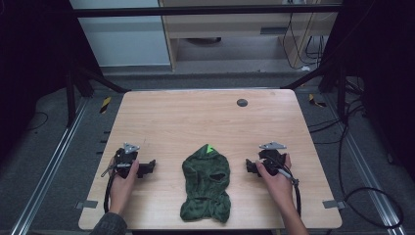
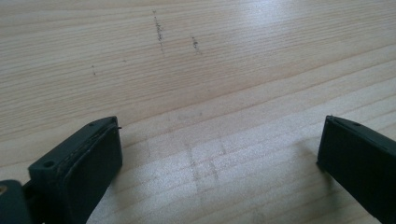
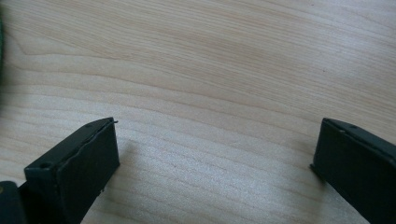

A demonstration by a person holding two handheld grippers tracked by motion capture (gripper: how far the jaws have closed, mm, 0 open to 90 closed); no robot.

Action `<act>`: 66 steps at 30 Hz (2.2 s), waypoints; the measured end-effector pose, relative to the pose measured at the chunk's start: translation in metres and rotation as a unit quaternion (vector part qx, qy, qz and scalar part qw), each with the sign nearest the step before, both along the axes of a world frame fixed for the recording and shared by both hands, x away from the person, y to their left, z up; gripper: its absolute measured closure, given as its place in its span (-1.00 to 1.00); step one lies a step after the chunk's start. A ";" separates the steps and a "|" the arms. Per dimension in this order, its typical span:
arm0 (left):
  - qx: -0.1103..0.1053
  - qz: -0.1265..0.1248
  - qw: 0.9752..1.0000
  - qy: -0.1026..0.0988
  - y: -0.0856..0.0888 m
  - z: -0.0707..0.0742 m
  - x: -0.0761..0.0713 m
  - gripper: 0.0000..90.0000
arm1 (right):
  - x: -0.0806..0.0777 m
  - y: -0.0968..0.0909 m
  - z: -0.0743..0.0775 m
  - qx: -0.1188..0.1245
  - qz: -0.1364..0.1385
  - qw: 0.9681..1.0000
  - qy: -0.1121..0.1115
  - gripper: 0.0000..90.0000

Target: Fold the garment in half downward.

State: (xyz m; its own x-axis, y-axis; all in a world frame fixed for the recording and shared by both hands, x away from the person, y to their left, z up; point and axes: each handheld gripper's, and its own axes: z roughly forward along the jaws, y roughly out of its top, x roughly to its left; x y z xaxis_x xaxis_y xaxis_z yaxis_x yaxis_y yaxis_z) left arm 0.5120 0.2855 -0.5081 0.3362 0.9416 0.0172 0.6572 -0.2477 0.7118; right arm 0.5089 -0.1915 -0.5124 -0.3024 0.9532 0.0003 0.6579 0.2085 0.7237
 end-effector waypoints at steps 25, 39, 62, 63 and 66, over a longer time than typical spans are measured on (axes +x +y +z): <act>-0.010 -0.094 0.995 -0.004 -0.025 0.008 -0.022 -0.92 | -0.005 0.001 0.005 0.001 0.023 1.000 -0.008 -0.49; 0.039 -0.195 0.980 0.019 -0.089 0.030 0.001 -0.86 | 0.008 0.034 0.030 0.014 0.127 0.992 0.024 -0.01; 0.023 -0.226 0.973 0.045 -0.120 0.036 0.033 -0.23 | 0.030 0.088 0.038 0.014 0.231 0.971 0.064 0.53; 0.021 -0.226 0.973 0.048 -0.120 0.035 0.033 -0.22 | 0.029 0.089 0.037 0.011 0.233 0.970 0.068 0.51; 0.023 -0.230 0.971 0.055 -0.121 0.029 0.034 -0.18 | 0.029 0.092 0.035 0.008 0.234 0.970 0.069 0.44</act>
State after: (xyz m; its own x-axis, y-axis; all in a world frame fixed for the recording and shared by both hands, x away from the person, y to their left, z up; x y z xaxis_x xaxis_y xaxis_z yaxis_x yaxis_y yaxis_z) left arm 0.5457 0.1642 -0.4788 0.7235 0.6903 -0.0031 0.5402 -0.5633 0.6251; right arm 0.5375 -0.0996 -0.4773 -0.6976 0.7112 0.0863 0.5853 0.4963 0.6411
